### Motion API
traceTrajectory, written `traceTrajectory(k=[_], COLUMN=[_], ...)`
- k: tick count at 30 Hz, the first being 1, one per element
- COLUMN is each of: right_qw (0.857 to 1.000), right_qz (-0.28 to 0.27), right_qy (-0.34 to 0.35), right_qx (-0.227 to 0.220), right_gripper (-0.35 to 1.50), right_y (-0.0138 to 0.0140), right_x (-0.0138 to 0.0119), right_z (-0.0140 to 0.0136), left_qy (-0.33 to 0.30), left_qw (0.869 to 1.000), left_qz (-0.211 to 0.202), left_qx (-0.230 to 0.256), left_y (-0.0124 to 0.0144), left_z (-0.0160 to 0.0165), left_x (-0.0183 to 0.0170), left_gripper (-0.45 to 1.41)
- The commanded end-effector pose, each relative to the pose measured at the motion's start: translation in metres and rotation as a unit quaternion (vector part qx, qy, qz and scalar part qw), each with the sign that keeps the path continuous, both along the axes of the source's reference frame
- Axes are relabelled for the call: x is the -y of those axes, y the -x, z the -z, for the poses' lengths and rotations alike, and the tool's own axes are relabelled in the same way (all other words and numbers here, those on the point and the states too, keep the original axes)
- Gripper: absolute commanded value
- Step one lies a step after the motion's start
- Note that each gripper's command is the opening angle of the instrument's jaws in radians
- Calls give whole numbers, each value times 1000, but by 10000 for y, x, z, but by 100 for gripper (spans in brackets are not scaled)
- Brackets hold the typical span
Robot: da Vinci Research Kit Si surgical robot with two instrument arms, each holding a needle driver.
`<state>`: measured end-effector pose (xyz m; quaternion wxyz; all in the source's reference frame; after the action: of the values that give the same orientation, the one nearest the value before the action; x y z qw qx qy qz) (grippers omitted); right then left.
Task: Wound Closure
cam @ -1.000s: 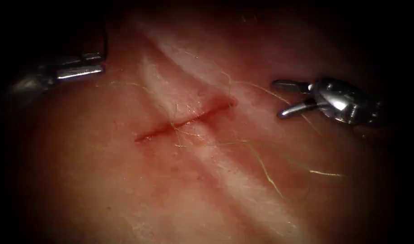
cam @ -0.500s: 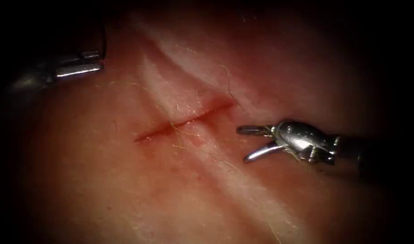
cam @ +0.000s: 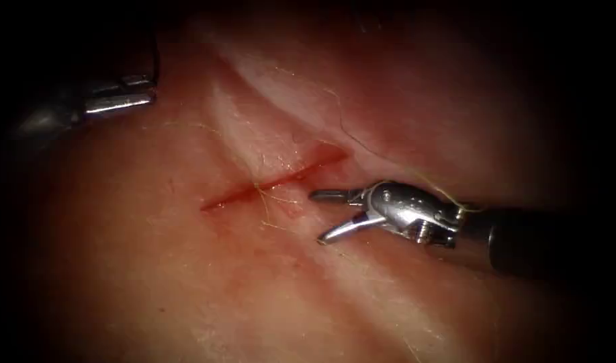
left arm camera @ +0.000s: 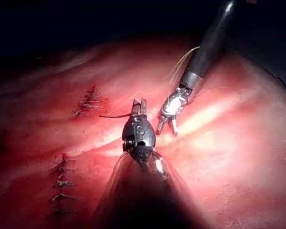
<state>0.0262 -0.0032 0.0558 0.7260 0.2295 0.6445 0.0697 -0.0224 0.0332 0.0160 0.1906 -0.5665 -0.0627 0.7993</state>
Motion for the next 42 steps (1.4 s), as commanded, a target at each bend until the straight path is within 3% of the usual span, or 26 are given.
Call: traceTrajectory(k=[1, 3, 4, 14, 22, 33, 42], right_qw=[1000, 1000, 1000, 999, 998, 993, 986], right_qz=[1, 6, 10, 13, 40, 98, 154], right_qy=[1, 0, 0, -39, -38, -25, -22], right_qx=[-2, -5, -8, 3, 22, 56, 53], right_gripper=[81, 19, -33, -35, -35, -35, -35], right_y=[-7, -4, -1, 41, 96, 168, 243], right_x=[-3, -4, -4, -4, 22, 63, 86], right_z=[-6, -8, -9, 14, 78, 143, 215], left_qy=[1, 1, 1, 1, 2, 2, 2], left_qw=[1000, 1000, 1000, 1000, 1000, 1000, 1000], left_qz=[0, 0, 0, 0, 0, 0, -1], left_qx=[0, 0, 0, 0, 0, 1, 1], left_y=[5, 5, 6, 6, 6, 5, 2], left_z=[-5, -5, -5, -5, -7, -9, -12], left_x=[-2, -2, -2, -2, -2, -2, -4], left_gripper=[-45, -45, -45, -45, -45, -45, -45])
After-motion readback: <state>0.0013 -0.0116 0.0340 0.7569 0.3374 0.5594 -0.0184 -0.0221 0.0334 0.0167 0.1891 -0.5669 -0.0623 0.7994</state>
